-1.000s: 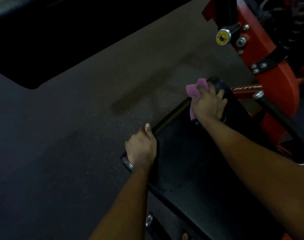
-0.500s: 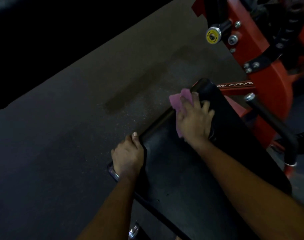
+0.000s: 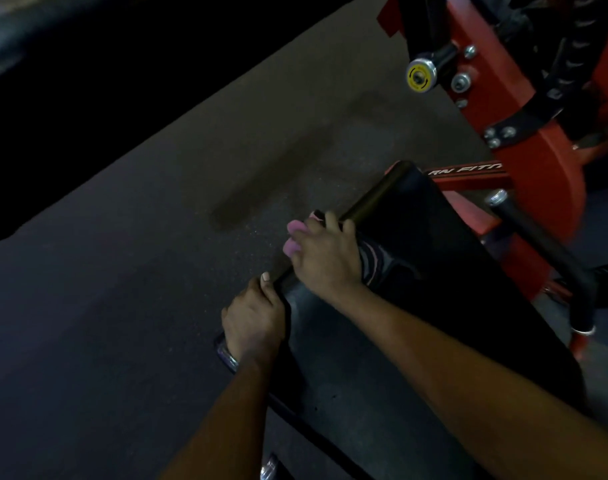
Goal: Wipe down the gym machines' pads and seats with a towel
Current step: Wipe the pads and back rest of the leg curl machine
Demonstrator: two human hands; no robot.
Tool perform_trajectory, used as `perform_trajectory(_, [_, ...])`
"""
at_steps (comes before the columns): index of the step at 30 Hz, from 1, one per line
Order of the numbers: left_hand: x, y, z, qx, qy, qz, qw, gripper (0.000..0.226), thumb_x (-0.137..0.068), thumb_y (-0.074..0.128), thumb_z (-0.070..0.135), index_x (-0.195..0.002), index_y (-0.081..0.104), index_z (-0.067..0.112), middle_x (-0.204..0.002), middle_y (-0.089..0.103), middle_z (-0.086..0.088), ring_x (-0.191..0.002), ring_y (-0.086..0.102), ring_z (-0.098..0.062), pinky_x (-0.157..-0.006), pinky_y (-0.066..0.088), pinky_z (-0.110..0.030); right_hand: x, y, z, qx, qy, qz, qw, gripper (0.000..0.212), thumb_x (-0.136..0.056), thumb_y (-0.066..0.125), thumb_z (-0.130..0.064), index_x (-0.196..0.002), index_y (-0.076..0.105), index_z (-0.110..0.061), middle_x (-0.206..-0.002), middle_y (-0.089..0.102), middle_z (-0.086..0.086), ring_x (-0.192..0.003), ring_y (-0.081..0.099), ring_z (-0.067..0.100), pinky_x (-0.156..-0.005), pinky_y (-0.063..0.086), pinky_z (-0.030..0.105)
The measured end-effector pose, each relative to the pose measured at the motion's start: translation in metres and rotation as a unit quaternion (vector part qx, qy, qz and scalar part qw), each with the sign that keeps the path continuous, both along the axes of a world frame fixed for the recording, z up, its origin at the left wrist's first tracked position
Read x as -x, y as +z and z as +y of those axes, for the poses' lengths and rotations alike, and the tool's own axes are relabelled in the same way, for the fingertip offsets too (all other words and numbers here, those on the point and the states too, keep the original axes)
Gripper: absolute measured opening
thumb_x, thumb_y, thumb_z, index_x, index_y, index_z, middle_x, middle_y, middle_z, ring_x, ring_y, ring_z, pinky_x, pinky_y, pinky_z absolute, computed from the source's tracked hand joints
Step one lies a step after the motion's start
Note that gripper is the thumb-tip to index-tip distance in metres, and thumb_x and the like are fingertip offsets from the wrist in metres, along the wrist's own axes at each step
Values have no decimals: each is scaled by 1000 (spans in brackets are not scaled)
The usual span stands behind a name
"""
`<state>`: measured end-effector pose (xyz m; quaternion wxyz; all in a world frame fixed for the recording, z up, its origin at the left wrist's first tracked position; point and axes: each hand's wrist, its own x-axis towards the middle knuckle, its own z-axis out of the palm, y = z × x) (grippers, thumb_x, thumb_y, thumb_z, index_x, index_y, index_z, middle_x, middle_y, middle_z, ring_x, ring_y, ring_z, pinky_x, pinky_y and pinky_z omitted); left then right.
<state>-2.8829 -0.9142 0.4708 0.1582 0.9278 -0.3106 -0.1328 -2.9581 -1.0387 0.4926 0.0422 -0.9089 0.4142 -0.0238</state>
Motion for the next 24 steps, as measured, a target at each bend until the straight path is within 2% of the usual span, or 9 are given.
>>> perform_trajectory(3, [-1, 1, 1, -2, 6, -1, 1000, 50, -106, 23, 44, -91, 64, 19, -87, 71, -11, -81, 65, -35, -81, 51, -45, 12, 1, -31, -12, -31, 4, 999, 31, -95, 46, -42, -116, 61, -25, -122, 62, 2, -116, 47, 27, -87, 35, 44])
perform_trajectory(9, [2, 3, 2, 18, 9, -8, 1000, 48, -107, 27, 41, -94, 66, 18, -88, 71, -10, -82, 65, -34, -79, 48, -42, 44, -4, -131, 2, -185, 8, 983, 31, -92, 49, -38, -118, 63, -29, -132, 57, 5, -124, 43, 35, -100, 35, 49])
perform_trajectory(12, [3, 4, 2, 15, 7, -8, 1000, 47, -107, 27, 41, -92, 65, 17, -86, 70, -11, -80, 64, -34, -79, 47, -42, 68, -6, -165, -9, -220, -12, 975, 37, -91, 53, -37, -127, 61, -30, -141, 49, 7, -126, 42, 40, -99, 37, 53])
perform_trajectory(15, [2, 3, 2, 16, 10, -5, 1000, 44, -107, 26, 43, -85, 59, 22, -82, 68, -8, -71, 57, -28, -78, 47, -42, 70, -10, -148, 5, -243, -54, 968, 42, -93, 53, -40, -134, 57, -31, -150, 43, 7, -124, 44, 40, -95, 39, 52])
perform_trajectory(18, [3, 3, 1, 20, 18, 3, 1000, 42, -106, 26, 44, -82, 55, 24, -80, 68, -6, -67, 50, -24, -85, 49, -46, 79, -18, -100, 21, -312, -105, 944, 49, -94, 54, -40, -143, 49, -35, -160, 35, 4, -120, 47, 40, -90, 41, 49])
perform_trajectory(21, [3, 3, 0, 14, 23, 2, 1000, 45, -105, 25, 46, -81, 56, 23, -76, 66, -5, -70, 59, -28, -85, 51, -49, 89, -27, -58, 27, -344, -89, 934, 57, -95, 53, -39, -151, 42, -33, -163, 31, 9, -116, 49, 43, -88, 43, 50])
perform_trajectory(24, [3, 5, 0, 14, 12, 5, 1000, 45, -106, 24, 46, -78, 53, 24, -69, 60, 1, -62, 49, -19, -80, 51, -45, 88, -27, -75, 12, -348, -55, 936, 61, -98, 47, -44, -157, 30, -36, -163, 28, 11, -125, 45, 44, -94, 41, 54])
